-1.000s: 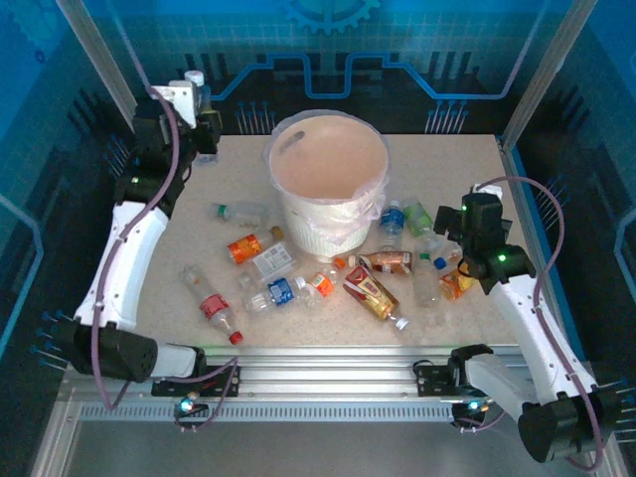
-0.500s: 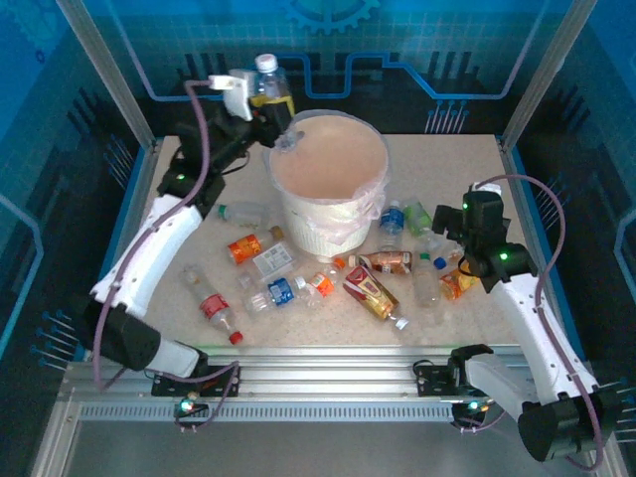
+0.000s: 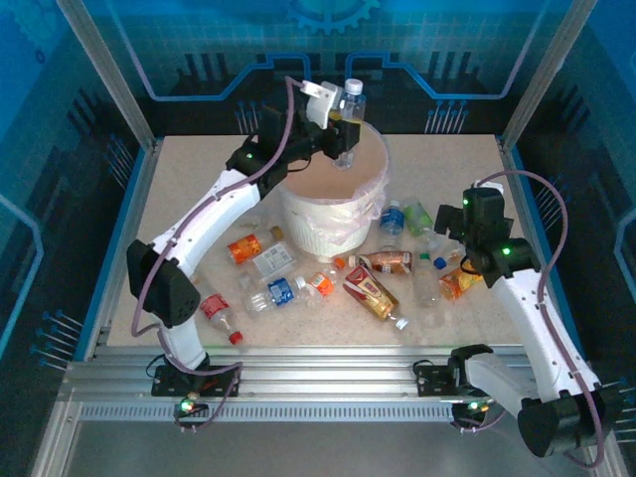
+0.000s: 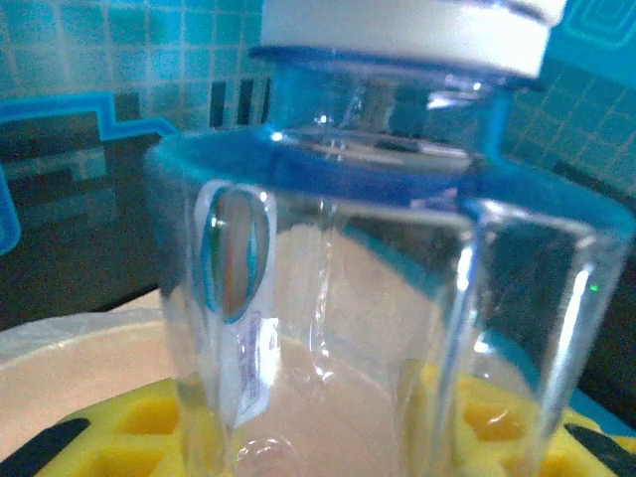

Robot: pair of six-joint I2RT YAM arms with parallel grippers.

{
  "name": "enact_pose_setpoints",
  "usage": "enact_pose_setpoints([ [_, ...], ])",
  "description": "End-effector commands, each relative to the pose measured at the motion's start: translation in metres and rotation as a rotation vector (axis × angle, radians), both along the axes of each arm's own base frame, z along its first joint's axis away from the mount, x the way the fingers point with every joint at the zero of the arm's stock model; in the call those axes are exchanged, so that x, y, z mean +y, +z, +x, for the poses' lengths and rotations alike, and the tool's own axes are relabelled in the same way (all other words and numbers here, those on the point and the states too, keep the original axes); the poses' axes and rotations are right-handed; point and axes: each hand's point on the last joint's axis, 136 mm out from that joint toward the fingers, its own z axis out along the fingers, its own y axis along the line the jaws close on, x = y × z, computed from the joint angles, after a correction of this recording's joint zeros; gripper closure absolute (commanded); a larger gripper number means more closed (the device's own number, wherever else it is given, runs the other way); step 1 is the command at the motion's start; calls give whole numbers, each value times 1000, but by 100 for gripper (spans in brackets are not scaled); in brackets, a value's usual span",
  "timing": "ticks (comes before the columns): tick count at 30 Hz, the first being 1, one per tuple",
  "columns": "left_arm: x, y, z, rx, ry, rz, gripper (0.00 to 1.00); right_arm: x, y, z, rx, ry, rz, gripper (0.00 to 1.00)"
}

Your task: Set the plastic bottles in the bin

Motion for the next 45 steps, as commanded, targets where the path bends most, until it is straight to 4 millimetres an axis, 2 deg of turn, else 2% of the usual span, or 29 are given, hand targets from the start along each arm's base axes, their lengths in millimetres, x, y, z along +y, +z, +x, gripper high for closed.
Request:
enact_pose_setpoints([
  [1, -2, -30, 0, 77, 8, 106, 73, -1, 8, -3, 3, -22, -1, 0],
  [9, -1, -82, 4, 180, 16, 241, 73, -2, 7, -1, 28, -30, -11, 0],
  [19, 7, -127, 12, 271, 33, 404, 72, -4, 1, -1, 65, -50, -14, 0],
  [33, 22, -167, 20, 320, 52, 585, 71, -6, -3, -5, 89, -60, -22, 0],
  [45, 29, -213, 27, 357, 45, 719, 68, -11, -11, -5, 143, -103, -35, 0],
])
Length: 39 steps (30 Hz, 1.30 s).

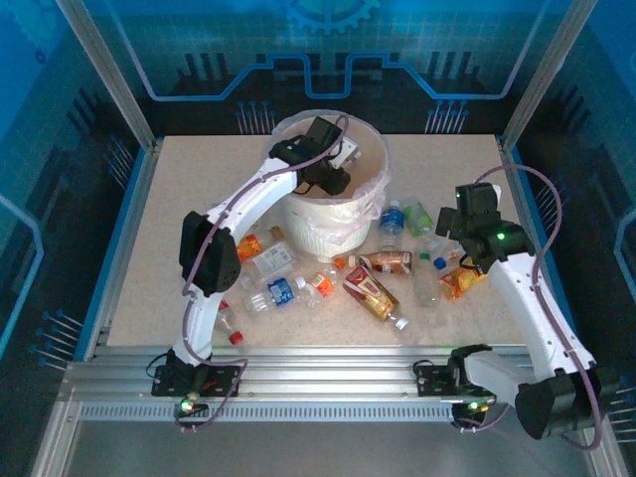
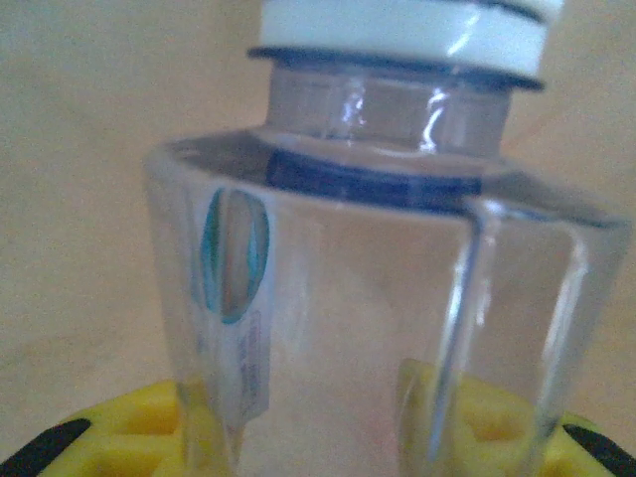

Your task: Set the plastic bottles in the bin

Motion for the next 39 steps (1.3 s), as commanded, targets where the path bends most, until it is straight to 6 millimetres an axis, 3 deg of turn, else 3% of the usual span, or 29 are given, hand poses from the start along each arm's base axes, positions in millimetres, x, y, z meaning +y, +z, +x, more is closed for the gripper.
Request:
enact_pose_setpoints([
  [1, 1, -11, 2, -2, -22, 64, 68, -2, 8, -2, 5, -36, -8, 0],
  [7, 2, -29, 8, 2, -32, 113, 64, -1, 1, -3, 38, -45, 2, 0],
  [11, 4, -37, 12, -2, -31, 136, 54, -2, -5, -5, 59, -53, 2, 0],
  [25, 4, -27, 21, -38, -8, 138, 25, -5, -22, -5, 115, -80, -14, 0],
  [30, 5, 2, 27, -96, 11, 123, 21, -6, -19, -5, 104, -78, -18, 0],
  [39, 12, 93, 31, -270, 69, 45, 20, -5, -12, -6, 69, -61, -16, 0],
])
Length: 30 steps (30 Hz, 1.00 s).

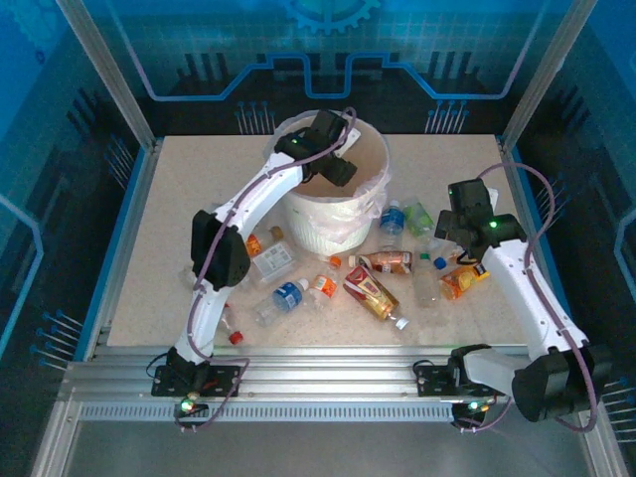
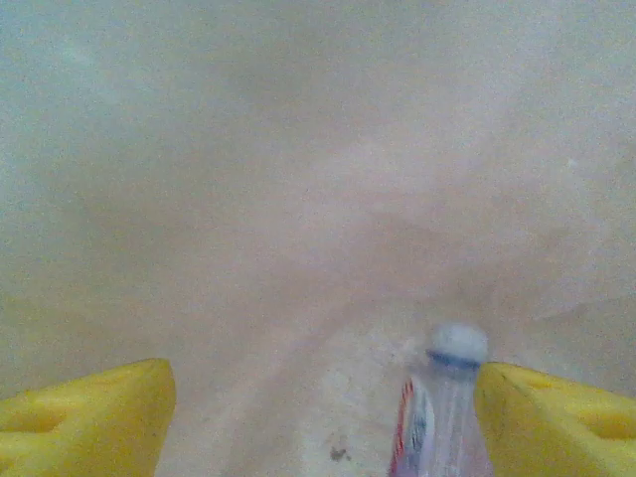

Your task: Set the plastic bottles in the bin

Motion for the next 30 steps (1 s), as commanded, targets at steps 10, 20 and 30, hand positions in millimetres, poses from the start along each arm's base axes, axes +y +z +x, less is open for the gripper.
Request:
enact_pose_setpoints([
  [10, 36, 150, -40, -258, 90, -128, 19, 2, 23, -1, -84, 27, -1, 0],
  [20, 112, 164, -104, -338, 356, -206, 2, 6, 30, 4, -110, 50, 7, 0],
  [30, 242, 98, -213, -209, 900, -447, 1, 7, 32, 7, -130, 69, 4, 0],
])
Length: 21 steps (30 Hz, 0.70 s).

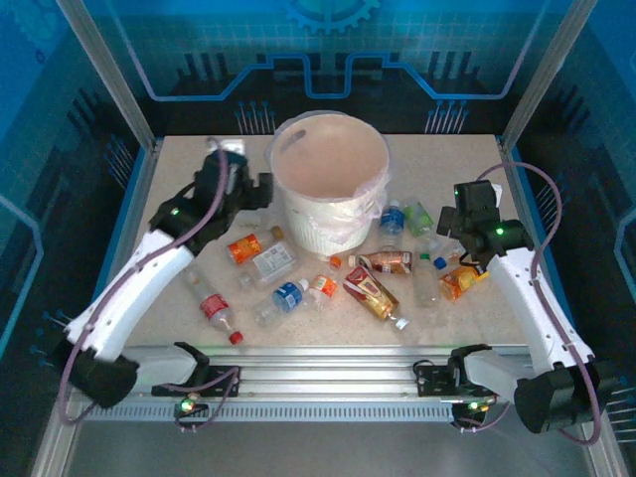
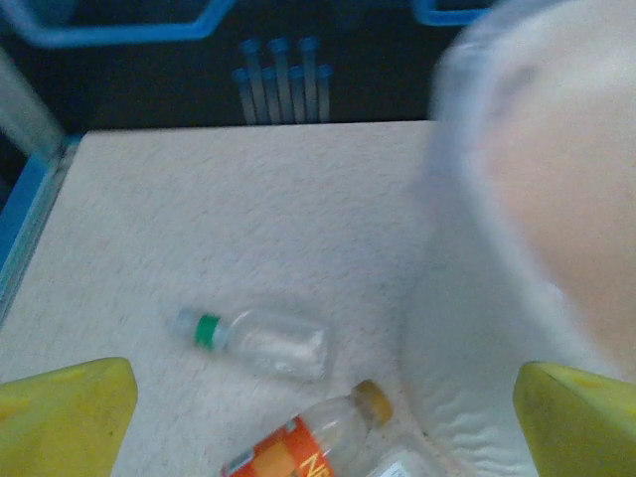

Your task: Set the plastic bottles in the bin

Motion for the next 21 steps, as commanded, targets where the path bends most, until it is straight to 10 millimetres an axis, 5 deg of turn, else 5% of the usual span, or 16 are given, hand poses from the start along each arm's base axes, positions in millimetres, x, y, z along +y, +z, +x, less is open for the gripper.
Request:
enact_pose_setpoints([
  [1, 52, -23, -45, 24, 277, -191, 1, 6, 12, 4, -50, 36, 10, 0],
  [5, 97, -68, -101, 96, 506, -313, 1, 8, 11, 5, -53, 43, 14, 0],
  [9, 107, -108, -132, 213, 579, -376, 1, 9, 6, 7, -50, 48, 19, 0],
  [21, 93, -201, -133, 501, 596, -488, 1, 13, -6, 13, -6, 54, 26, 0],
])
